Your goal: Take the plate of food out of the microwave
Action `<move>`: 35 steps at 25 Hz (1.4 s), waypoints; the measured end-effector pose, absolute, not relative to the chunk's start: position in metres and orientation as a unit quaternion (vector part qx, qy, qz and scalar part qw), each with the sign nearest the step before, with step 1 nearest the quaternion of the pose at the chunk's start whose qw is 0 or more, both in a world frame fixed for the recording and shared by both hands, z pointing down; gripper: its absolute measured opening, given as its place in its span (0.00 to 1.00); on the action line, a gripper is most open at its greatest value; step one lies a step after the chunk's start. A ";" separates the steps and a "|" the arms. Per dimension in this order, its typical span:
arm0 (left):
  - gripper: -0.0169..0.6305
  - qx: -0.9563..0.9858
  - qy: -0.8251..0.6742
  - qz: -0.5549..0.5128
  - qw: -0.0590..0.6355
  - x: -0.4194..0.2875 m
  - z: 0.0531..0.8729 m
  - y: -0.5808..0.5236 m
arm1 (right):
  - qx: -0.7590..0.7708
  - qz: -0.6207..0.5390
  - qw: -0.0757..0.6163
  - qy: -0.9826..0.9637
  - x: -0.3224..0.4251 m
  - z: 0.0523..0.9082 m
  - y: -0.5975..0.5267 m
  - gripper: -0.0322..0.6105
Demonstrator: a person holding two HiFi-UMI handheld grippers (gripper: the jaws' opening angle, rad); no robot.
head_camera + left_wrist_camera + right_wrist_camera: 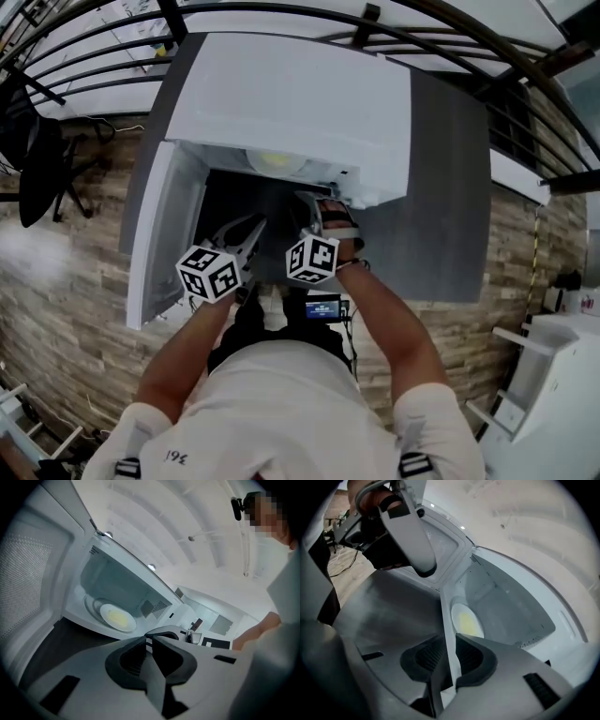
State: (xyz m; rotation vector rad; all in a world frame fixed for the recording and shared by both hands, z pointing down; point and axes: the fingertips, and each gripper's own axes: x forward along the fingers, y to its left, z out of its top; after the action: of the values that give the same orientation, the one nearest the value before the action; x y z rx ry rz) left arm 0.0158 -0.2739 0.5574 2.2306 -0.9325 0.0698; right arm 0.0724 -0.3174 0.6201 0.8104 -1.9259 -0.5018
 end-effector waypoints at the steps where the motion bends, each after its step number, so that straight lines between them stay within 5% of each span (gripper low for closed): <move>1: 0.09 0.861 -0.363 0.027 0.355 0.016 0.560 -0.278 | 0.331 -0.222 0.476 -0.784 0.068 0.620 -0.322 0.13; 10: 0.09 0.842 -0.379 0.022 0.383 0.012 0.579 -0.306 | 0.305 -0.339 0.501 -0.736 0.032 0.630 -0.355 0.13; 35: 0.18 0.805 -0.385 0.008 0.451 -0.001 0.608 -0.322 | 0.311 -0.354 0.537 -0.700 0.028 0.653 -0.378 0.09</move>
State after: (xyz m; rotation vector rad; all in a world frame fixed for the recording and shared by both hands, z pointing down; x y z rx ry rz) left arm -0.0015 -0.3219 0.6083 1.9904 -0.9524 0.0187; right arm 0.0285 -0.3784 0.6525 0.7391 -1.6653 -0.8416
